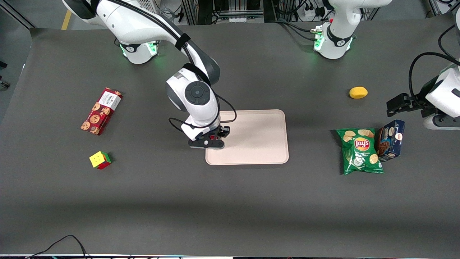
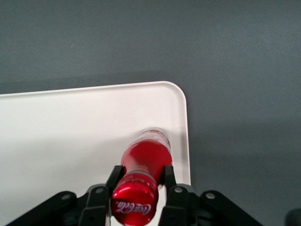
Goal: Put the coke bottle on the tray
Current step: 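Lower the bottle onto the tray and open the right gripper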
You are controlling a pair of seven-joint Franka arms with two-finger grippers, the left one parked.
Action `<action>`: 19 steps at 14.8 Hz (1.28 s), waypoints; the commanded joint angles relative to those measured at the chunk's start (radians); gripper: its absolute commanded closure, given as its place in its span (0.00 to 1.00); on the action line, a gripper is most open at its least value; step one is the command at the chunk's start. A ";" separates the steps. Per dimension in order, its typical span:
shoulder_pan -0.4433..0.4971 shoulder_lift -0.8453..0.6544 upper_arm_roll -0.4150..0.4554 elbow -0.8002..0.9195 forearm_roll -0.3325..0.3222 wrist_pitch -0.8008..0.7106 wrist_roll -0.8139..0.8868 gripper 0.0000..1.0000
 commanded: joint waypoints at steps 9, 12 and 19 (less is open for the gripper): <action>0.005 0.012 0.005 0.031 -0.022 0.002 0.037 0.00; 0.005 0.012 0.005 0.029 -0.021 0.002 0.037 0.00; -0.034 -0.160 0.004 0.040 -0.021 -0.105 -0.063 0.00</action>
